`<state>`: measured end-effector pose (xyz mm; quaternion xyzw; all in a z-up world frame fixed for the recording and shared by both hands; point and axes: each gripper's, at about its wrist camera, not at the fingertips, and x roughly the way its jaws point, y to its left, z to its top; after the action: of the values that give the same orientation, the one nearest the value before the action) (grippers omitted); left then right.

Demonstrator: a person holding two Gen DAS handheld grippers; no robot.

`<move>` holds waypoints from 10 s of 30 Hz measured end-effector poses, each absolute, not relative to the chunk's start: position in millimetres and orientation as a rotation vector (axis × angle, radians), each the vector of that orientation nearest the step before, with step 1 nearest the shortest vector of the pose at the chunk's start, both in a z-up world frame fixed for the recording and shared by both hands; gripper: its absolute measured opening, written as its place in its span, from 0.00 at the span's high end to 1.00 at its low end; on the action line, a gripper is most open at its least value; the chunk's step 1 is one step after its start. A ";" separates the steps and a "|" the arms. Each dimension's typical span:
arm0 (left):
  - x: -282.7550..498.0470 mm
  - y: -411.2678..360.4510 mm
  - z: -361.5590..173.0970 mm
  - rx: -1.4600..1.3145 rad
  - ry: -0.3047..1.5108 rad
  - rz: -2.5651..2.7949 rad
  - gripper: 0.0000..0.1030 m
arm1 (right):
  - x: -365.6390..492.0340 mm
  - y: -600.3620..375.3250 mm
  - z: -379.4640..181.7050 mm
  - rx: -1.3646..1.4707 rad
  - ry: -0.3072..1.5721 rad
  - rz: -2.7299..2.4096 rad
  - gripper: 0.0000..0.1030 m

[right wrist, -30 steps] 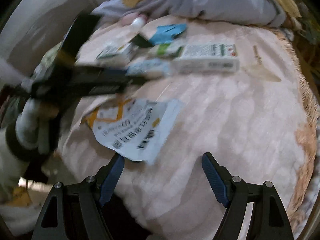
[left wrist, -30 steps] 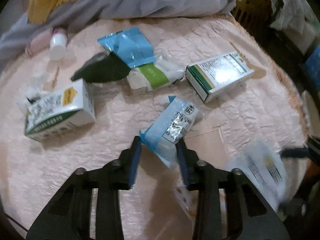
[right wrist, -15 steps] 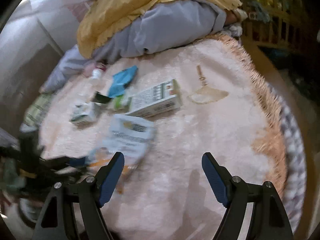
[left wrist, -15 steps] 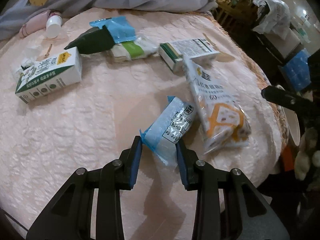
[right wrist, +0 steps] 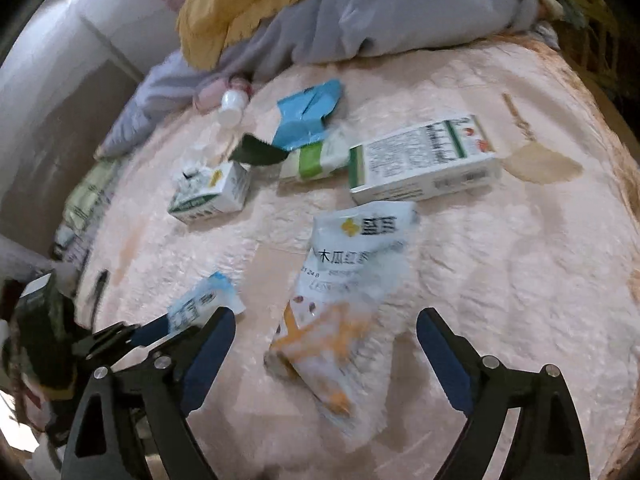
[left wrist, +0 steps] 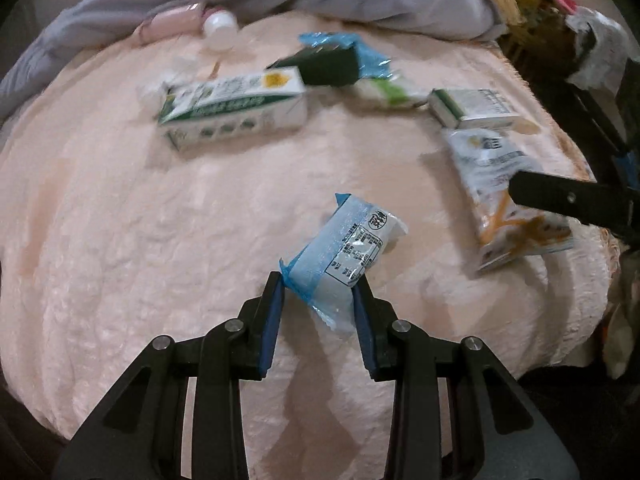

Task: Collect trash
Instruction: 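Grasp the blue-white wrapper with the left tool while the right tool grasps the snack bag, then carry the wrapper and snack bag over the white bucket with both tools, then open both tools to drop the wrapper and snack bag into the bucket, then move both tools back over the trash on the bed, then grasp the Guilin medicine box with the right tool while the left tool grasps the milk carton, then carry the medicine box and milk carton over the white bucket with both tools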

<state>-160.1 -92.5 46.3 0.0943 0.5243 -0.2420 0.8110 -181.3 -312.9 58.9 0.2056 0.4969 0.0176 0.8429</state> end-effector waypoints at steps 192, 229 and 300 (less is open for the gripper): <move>-52.7 -105.5 85.3 0.214 0.910 -0.287 0.48 | -246.7 -364.3 71.4 0.246 0.929 -0.078 0.24; -68.2 -83.6 80.9 0.104 1.043 -0.606 0.48 | -139.4 -347.5 55.3 -0.074 1.094 0.013 0.17; -261.0 -332.3 139.8 0.397 0.850 -0.915 0.50 | -392.8 -463.7 120.6 0.300 0.754 -0.338 0.49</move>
<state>-261.0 -332.3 139.8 0.1845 0.3953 -0.4253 0.7930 -392.8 -463.7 120.6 0.1453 0.3651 -0.1634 0.9049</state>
